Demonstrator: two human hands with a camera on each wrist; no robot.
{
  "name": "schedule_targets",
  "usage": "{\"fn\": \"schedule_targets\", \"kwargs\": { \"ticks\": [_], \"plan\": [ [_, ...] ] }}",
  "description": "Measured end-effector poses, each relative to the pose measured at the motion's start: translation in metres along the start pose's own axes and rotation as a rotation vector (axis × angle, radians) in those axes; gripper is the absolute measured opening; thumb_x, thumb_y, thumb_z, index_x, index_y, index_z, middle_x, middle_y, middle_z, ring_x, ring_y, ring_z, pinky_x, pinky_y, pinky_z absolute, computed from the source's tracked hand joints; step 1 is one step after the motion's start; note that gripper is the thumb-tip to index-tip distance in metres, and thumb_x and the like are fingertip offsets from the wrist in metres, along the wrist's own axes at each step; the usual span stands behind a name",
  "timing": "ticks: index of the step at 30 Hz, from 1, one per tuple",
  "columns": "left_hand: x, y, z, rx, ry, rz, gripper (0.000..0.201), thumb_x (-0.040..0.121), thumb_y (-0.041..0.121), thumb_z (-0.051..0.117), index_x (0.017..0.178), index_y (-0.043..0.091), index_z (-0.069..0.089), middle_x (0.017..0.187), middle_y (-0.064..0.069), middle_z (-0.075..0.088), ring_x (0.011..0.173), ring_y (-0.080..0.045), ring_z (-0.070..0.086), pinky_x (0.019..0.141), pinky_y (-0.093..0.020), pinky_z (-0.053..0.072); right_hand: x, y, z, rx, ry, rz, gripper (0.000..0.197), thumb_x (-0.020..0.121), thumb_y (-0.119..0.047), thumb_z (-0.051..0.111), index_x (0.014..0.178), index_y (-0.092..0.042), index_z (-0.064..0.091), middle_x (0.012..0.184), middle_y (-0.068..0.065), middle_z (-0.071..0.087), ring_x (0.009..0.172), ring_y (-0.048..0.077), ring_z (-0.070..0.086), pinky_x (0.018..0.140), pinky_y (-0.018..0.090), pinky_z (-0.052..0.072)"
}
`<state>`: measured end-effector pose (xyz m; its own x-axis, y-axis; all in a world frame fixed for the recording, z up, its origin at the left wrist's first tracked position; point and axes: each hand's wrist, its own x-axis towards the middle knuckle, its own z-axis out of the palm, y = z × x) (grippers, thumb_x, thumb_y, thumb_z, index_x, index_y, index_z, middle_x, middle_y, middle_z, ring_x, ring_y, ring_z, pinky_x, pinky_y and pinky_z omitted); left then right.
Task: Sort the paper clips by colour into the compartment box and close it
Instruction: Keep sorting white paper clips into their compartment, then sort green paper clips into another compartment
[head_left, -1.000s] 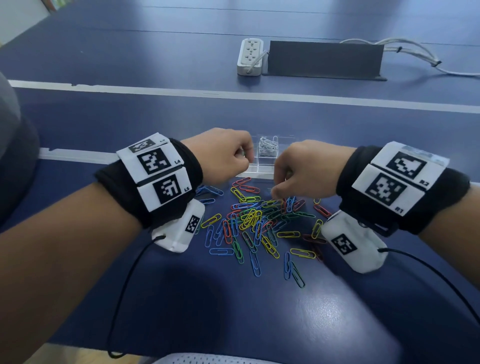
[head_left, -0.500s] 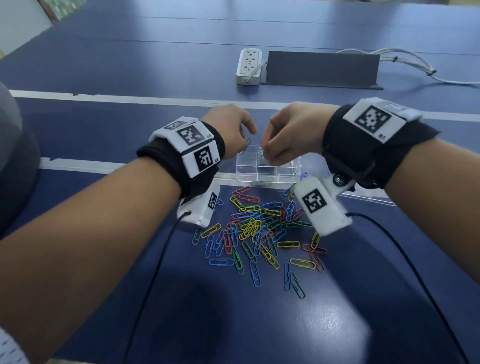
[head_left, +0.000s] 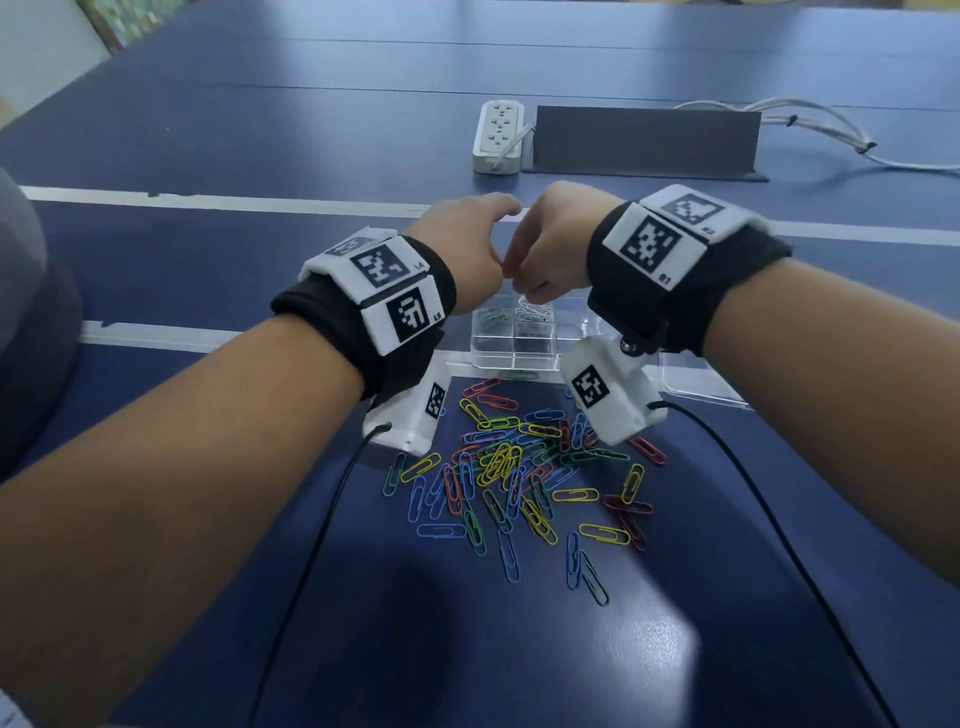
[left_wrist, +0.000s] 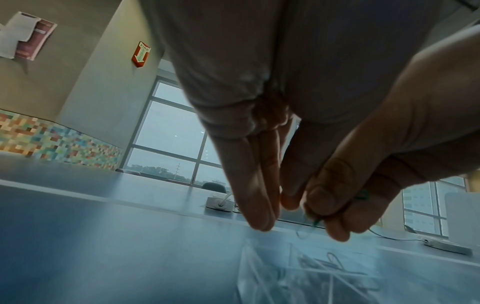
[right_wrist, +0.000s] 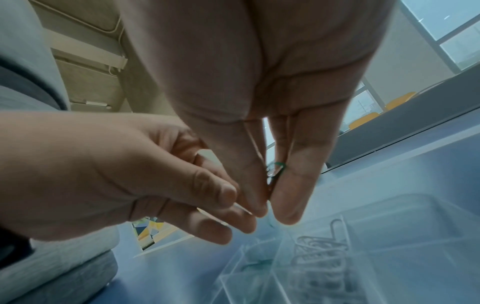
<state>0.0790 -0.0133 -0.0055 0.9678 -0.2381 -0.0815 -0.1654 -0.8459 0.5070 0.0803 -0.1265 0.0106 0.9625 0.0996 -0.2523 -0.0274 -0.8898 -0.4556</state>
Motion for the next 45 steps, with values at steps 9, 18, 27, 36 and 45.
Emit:
{"fn": "schedule_targets", "kwargs": {
  "ticks": [9,18,27,36,45],
  "plan": [
    [-0.005,-0.021,-0.005,-0.116,0.028,-0.033,0.053,0.086,0.007,0.052,0.134,0.028,0.043,0.096,0.002,0.068,0.077,-0.015,0.06,0.077,-0.029,0.053,0.0,-0.008,0.003,0.053,-0.001,-0.071,0.025,0.079,-0.011,0.068,0.101,-0.021,0.071,0.062,0.0,0.062,0.063,0.018,0.064,0.067,0.023,0.054],
    [-0.018,-0.036,-0.005,-0.073,0.019,-0.011,0.032,0.085,0.015,0.058,0.116,0.022,0.056,0.09,-0.001,0.068,0.066,-0.011,0.055,0.073,-0.026,0.046,-0.004,-0.003,0.008,0.114,0.025,-0.221,0.027,0.08,-0.011,0.06,0.095,-0.031,0.07,0.091,0.002,0.072,0.068,0.014,0.06,0.077,0.028,0.054],
    [-0.045,-0.034,-0.008,0.269,-0.228,0.043,0.01,0.08,0.033,0.067,0.084,0.024,0.07,0.059,0.015,0.054,0.058,0.003,0.048,0.07,-0.021,0.04,-0.054,0.006,0.03,-0.521,-0.113,-0.339,0.02,0.081,-0.017,0.056,0.09,-0.016,0.074,0.079,0.009,0.062,0.081,0.032,0.063,0.072,0.028,0.05],
    [-0.056,-0.027,-0.001,0.365,-0.289,0.086,0.01,0.076,0.031,0.07,0.082,0.024,0.071,0.059,0.012,0.054,0.057,0.0,0.048,0.063,-0.022,0.039,-0.06,0.005,0.045,-0.692,-0.117,-0.314,0.022,0.09,-0.011,0.05,0.107,-0.006,0.063,0.089,0.014,0.055,0.091,0.037,0.061,0.066,0.035,0.042],
    [-0.07,-0.028,0.002,0.357,-0.33,0.067,0.013,0.072,0.032,0.074,0.076,0.02,0.071,0.059,0.01,0.057,0.058,-0.004,0.05,0.064,-0.022,0.042,-0.033,-0.001,0.026,-0.477,0.076,-0.35,0.021,0.081,-0.022,0.058,0.09,-0.008,0.07,0.091,0.015,0.066,0.08,0.031,0.056,0.07,0.028,0.042]
  ]
}}
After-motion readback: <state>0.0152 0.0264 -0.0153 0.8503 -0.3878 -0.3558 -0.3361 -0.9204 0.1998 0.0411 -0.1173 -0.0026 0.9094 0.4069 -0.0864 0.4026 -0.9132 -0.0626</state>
